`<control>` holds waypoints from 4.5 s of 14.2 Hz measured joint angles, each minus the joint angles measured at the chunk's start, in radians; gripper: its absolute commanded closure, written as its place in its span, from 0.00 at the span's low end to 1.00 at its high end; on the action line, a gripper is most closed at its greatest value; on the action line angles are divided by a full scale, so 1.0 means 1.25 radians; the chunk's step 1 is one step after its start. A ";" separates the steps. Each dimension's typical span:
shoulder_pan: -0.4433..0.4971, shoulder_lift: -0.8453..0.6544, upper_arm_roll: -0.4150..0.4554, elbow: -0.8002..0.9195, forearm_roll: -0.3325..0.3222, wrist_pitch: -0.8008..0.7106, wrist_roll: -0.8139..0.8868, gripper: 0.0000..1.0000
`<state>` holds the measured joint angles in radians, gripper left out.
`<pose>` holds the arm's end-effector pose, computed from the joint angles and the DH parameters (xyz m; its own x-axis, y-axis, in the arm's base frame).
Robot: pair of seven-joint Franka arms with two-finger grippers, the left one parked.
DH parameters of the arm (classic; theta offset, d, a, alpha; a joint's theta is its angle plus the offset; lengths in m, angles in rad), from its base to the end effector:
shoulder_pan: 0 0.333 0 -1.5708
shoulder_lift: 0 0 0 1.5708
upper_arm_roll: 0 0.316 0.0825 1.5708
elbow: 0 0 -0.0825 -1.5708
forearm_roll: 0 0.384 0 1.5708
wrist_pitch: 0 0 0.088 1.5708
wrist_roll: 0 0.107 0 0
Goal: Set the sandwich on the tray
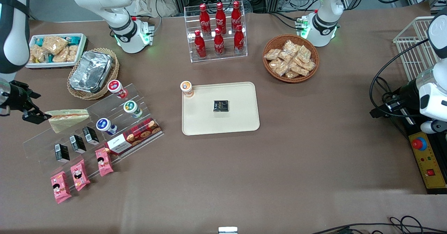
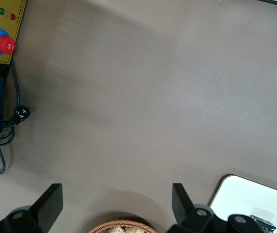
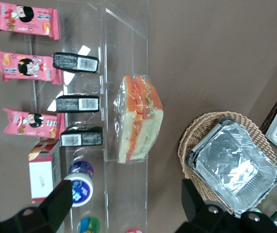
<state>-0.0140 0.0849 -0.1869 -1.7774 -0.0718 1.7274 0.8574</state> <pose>0.5609 -0.1180 0.4928 0.5021 -0.8645 -0.0236 -0.8522 -0.4993 0.1563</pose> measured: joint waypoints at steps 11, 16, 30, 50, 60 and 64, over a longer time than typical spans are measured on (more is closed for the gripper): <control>-0.049 0.036 -0.003 -0.204 -0.001 0.233 0.061 0.03; -0.064 0.052 -0.004 -0.244 -0.001 0.313 0.079 0.77; -0.039 -0.048 0.093 -0.092 0.002 0.186 -0.039 1.00; 0.498 0.099 0.107 0.036 -0.041 0.112 -0.742 1.00; 0.519 0.256 0.137 0.074 -0.035 0.308 -1.188 1.00; 0.523 0.353 0.152 0.079 0.100 0.444 -1.440 1.00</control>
<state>0.6400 0.5263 0.0031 -1.6789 0.0534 2.2825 -0.9427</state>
